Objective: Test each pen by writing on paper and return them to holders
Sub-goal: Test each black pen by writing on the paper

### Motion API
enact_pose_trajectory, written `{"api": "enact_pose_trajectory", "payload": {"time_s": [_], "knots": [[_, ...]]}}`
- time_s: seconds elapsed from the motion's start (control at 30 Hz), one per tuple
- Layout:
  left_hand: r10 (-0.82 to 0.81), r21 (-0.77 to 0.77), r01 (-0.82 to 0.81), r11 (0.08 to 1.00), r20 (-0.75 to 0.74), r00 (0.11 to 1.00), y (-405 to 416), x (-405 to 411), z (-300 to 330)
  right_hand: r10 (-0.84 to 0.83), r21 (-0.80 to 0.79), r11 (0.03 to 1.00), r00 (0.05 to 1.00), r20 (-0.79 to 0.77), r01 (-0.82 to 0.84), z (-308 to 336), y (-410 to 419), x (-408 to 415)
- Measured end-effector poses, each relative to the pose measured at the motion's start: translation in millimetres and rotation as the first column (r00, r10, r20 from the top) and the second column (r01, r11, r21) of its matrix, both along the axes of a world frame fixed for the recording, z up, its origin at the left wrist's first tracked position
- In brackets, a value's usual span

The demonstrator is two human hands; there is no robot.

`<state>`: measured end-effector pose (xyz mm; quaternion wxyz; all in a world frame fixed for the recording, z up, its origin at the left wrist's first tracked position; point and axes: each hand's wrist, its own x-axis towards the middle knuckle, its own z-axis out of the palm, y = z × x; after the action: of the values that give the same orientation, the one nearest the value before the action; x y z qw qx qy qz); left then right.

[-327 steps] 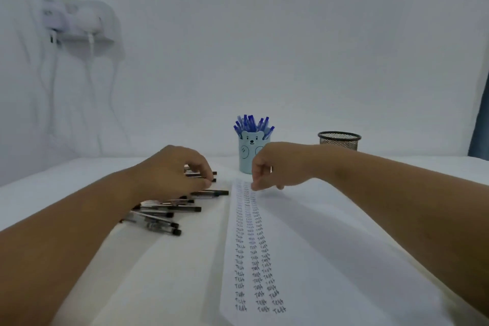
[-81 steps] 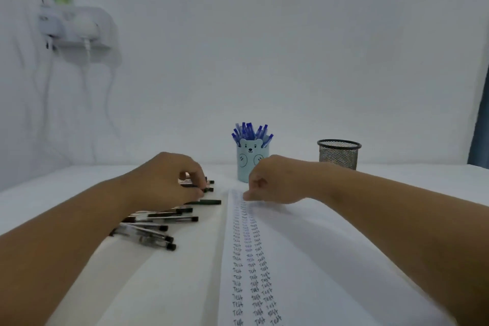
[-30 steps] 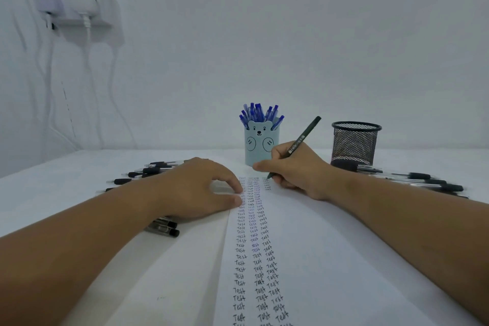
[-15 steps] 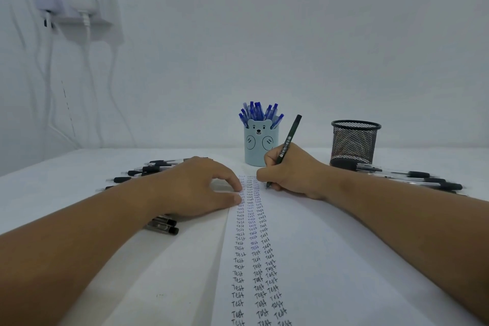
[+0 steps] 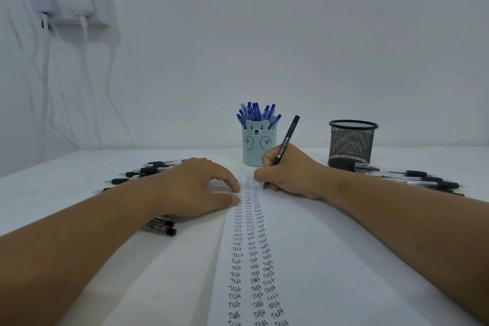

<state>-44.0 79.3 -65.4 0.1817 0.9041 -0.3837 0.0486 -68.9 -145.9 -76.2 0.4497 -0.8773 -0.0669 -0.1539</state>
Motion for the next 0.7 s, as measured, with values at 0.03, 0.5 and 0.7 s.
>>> {"api": "enact_pose_trajectory", "payload": {"time_s": [0.03, 0.5, 0.7], "knots": [[-0.001, -0.003, 0.001, 1.0, -0.002, 1.0, 0.1, -0.3, 0.0, 0.001, -0.002, 1.0, 1.0, 0.0, -0.001, 0.0, -0.1, 0.6], [-0.024, -0.046, 0.024, 0.999, -0.001, 1.0, -0.7, -4.8, 0.3, -0.025, -0.012, 1.0, 0.999, 0.022, 0.025, -0.4, -2.3, -1.3], [-0.098, -0.083, 0.1, 0.991, 0.034, 0.995, -4.7, -10.0, -1.4, -0.049, 0.2, 0.979, 0.999, 0.023, 0.044, 16.3, 2.1, -3.7]]}}
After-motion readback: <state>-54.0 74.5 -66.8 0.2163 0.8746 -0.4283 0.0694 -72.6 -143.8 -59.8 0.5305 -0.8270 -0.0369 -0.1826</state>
